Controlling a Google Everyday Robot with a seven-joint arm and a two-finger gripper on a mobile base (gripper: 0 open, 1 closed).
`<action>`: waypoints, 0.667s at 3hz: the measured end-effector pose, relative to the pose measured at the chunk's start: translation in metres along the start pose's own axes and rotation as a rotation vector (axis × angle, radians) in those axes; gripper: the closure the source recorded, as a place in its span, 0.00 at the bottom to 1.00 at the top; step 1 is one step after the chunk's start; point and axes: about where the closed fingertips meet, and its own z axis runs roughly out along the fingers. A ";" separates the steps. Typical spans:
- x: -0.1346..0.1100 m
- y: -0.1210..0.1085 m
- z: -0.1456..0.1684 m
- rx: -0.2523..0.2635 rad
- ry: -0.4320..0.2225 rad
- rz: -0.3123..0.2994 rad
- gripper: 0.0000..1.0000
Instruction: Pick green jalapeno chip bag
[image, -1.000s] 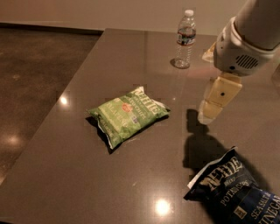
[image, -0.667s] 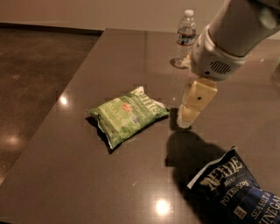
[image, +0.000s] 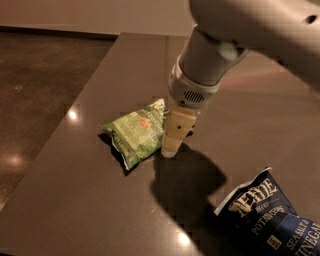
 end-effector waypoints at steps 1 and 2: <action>-0.009 -0.002 0.026 0.002 0.033 -0.022 0.00; -0.011 -0.011 0.048 0.002 0.080 -0.029 0.00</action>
Offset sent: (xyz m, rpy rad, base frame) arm 0.0385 0.0295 -0.0620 -0.1439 0.0122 0.0113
